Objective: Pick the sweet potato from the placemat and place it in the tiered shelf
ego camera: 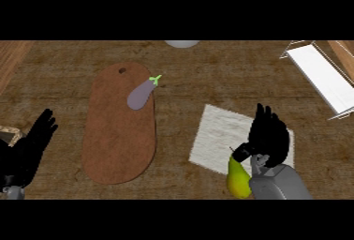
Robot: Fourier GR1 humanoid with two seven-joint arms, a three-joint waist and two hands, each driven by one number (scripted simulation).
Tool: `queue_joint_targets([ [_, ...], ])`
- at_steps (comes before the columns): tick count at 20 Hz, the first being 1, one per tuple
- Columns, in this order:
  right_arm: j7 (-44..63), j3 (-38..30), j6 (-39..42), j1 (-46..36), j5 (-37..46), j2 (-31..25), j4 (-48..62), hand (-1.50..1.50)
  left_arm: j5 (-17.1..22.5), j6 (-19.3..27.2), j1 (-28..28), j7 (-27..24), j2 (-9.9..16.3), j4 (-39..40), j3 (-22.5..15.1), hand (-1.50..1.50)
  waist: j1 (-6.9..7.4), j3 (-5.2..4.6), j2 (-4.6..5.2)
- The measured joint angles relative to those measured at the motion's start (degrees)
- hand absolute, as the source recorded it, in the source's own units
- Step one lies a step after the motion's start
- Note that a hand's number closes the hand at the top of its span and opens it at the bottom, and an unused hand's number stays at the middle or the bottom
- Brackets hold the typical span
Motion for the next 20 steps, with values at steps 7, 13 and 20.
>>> queue_joint_targets([
  [7,-1.29,-3.54,6.91,-0.23,-0.15,0.43,-0.83,-1.5,-0.11,-0.71,-0.31,-0.09,-0.38,0.27,0.56,0.0,0.05,0.1,0.16],
  [13,-2.75,-6.43,10.22,1.6,1.44,0.4,-0.47,-1.5,-0.84,-1.03,-0.89,-0.52,-1.0,1.32,1.07,0.0,0.07,0.15,0.25],
  [20,-6.16,-9.79,12.17,2.34,3.79,0.07,1.53,-1.5,-2.23,-2.21,-1.86,-1.98,-2.25,3.7,1.94,0.0,0.2,0.18,0.34],
])
